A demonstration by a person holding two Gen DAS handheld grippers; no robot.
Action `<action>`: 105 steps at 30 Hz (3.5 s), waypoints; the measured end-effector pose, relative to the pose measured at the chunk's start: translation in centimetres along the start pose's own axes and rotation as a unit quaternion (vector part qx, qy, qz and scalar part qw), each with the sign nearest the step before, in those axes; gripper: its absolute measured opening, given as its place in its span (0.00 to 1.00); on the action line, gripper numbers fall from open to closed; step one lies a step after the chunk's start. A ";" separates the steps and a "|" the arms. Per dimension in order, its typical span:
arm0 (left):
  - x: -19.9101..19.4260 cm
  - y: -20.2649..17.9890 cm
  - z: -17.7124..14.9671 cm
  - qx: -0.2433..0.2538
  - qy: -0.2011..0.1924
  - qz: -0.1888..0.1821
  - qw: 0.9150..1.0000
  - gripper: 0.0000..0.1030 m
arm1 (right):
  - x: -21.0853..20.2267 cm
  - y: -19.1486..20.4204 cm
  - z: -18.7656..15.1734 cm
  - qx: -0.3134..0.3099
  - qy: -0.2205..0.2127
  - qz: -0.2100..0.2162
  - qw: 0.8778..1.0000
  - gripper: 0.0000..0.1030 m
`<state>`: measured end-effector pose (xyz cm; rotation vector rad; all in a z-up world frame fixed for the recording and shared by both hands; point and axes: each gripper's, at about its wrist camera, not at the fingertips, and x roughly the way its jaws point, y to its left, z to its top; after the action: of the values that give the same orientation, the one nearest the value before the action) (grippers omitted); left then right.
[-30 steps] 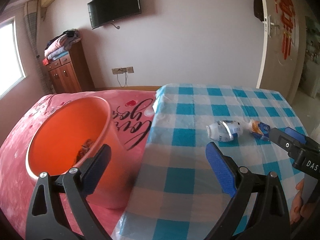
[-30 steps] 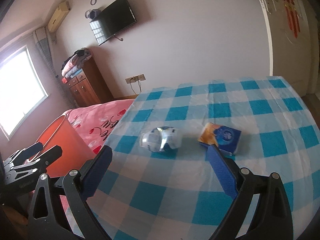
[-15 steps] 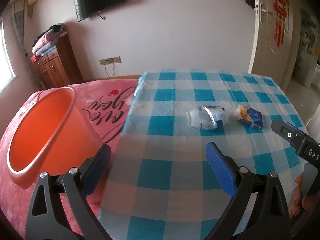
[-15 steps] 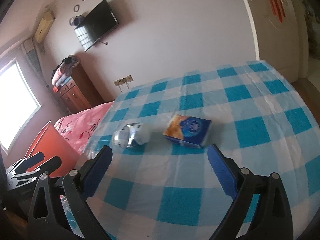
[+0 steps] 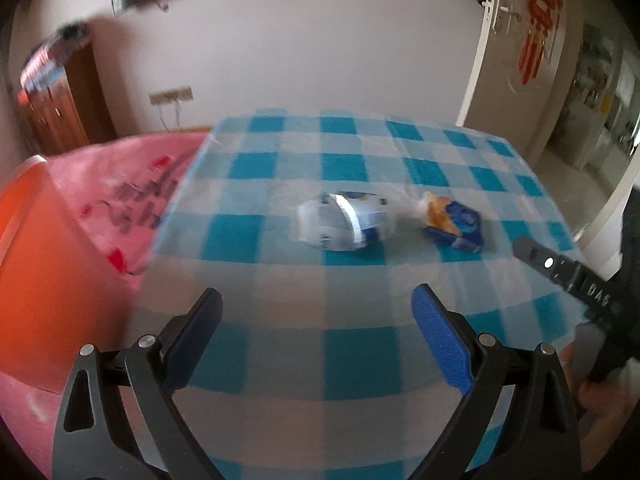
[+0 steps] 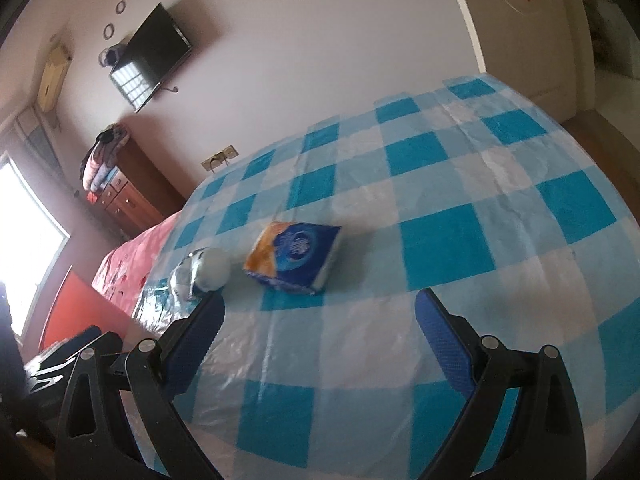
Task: Collect trash
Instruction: 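Grasp the white bottle with the left tool while the right tool grasps the blue tissue pack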
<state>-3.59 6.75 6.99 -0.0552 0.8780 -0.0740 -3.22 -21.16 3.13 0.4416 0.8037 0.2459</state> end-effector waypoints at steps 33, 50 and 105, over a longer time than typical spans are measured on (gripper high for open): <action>12.0 -1.7 6.2 -0.168 0.037 -0.009 0.985 0.93 | -0.6 -6.8 2.5 0.073 0.007 0.064 0.995 0.92; 12.2 -8.6 6.0 0.002 0.046 0.007 0.999 0.73 | -0.9 -8.3 3.1 0.090 0.001 0.069 0.994 0.92; -0.6 -2.8 -3.2 0.046 -0.024 -0.077 0.996 0.73 | 3.3 0.5 0.5 -0.210 0.060 -0.155 0.963 0.64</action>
<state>-6.53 3.95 5.61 -0.0377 0.8208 -0.2564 -0.66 -19.60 1.53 -0.1019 0.8987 0.1464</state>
